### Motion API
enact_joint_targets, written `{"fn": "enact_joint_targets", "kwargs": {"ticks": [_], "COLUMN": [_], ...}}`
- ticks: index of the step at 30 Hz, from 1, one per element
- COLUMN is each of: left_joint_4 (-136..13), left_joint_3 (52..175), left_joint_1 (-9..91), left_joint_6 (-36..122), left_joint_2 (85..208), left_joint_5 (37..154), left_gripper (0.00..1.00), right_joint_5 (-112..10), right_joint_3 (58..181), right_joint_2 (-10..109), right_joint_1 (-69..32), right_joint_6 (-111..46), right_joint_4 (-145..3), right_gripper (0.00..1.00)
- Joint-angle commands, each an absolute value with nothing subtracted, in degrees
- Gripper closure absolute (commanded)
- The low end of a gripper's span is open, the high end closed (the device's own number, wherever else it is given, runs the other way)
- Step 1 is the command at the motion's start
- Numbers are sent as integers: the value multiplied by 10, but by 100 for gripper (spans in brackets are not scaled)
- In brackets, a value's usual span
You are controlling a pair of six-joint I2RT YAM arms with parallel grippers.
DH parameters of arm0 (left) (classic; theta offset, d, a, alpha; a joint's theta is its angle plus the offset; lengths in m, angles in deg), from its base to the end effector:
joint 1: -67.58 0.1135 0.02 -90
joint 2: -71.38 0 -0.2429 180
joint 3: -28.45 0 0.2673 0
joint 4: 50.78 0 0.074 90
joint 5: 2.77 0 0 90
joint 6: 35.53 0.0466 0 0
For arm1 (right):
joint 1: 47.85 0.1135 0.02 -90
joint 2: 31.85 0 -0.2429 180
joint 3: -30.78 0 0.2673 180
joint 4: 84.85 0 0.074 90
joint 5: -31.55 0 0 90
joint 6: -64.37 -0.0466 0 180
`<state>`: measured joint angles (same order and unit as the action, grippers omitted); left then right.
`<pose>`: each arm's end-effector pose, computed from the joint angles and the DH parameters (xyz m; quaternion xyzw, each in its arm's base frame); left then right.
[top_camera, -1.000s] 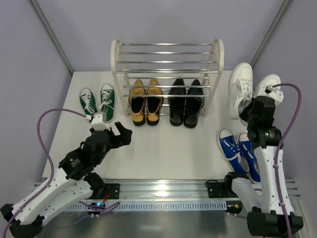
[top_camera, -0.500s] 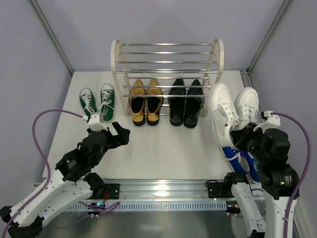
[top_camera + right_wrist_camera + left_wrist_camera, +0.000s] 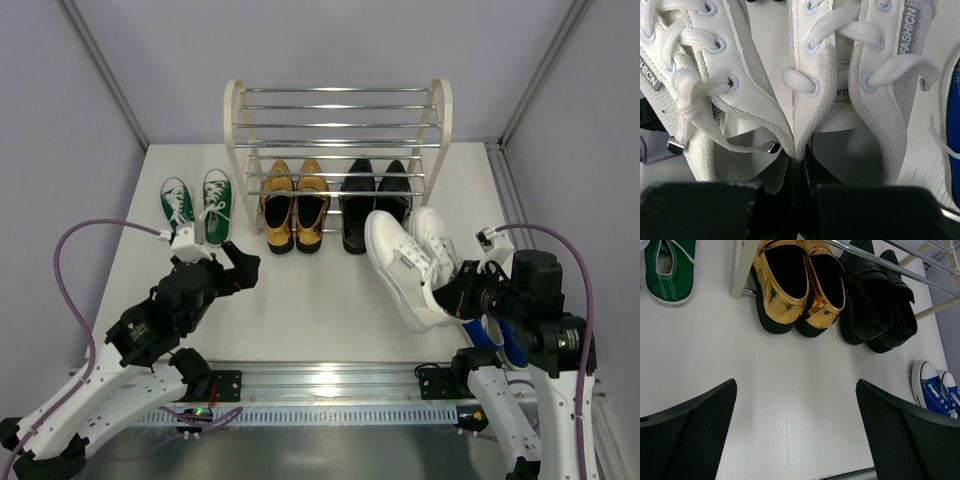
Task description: Place and organize the shoes onto the shoe shelf
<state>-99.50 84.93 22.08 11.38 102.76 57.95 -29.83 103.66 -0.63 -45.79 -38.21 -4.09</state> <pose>0.1282 -0.0980 0.3074 -0.1213 0.8124 -0.2185 0.5268 0.1003 0.0259 0.3446 -0.0256 0.8810 0.2744 0.3846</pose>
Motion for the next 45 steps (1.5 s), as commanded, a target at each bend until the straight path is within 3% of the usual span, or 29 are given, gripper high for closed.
{"fn": "enact_joint_targets", "kwargs": {"ticks": [1, 4, 8, 9, 13, 16, 20, 21, 28, 31, 35, 40, 41, 42, 43, 45], "left_joint_4": [-995, -996, -995, -996, -1018, -1036, -1064, -1070, -1079, -1074, -1059, -1080, -1087, -1087, -1087, -1085], "left_joint_3": [871, 872, 877, 880, 899, 911, 912, 911, 903, 884, 844, 804, 791, 785, 777, 760], "left_joint_1": [219, 219, 219, 219, 220, 219, 220, 219, 219, 219, 219, 219, 219, 219, 219, 219], "left_joint_6": [113, 112, 112, 113, 118, 116, 111, 108, 86, 70, 41, 18, 8, 2, -3, -18], "left_joint_2": [1032, 1036, 1036, 1035, 1018, 993, 958, 954, 972, 1010, 1028, 997, 992, 988, 985, 990], "left_joint_5": [588, 604, 612, 615, 603, 592, 569, 567, 608, 673, 750, 770, 770, 773, 780, 783], "left_gripper": [0, 0, 0, 0, 0, 0, 0, 0, 0, 5, 16, 20, 21, 21, 23, 27], "right_joint_5": [-223, -222, -326, -353, -517, -541, -649, -725, -903, -953, -961, -932, -920, -915, -911, -904], "right_joint_3": [1041, 1041, 1043, 1055, 1116, 1107, 1076, 1077, 1028, 1044, 1069, 1047, 1044, 1042, 1046, 1049], "right_joint_2": [4, 36, 87, 109, 223, 278, 336, 357, 421, 473, 537, 571, 572, 572, 573, 570], "right_joint_1": [-443, -400, -248, -145, 66, 87, 123, 131, 249, 315, 363, 366, 366, 366, 366, 366], "right_joint_6": [-378, -384, -443, -457, -466, -482, -525, -548, -800, -961, -1060, -1086, -1076, -1045, -1032, -1000], "right_joint_4": [-113, -135, -200, -210, -221, -266, -276, -260, -294, -272, -254, -322, -362, -380, -392, -410], "right_gripper": [96, 96, 96, 96, 96, 96, 96, 96, 96, 96, 96, 96, 92, 69, 56, 44]}}
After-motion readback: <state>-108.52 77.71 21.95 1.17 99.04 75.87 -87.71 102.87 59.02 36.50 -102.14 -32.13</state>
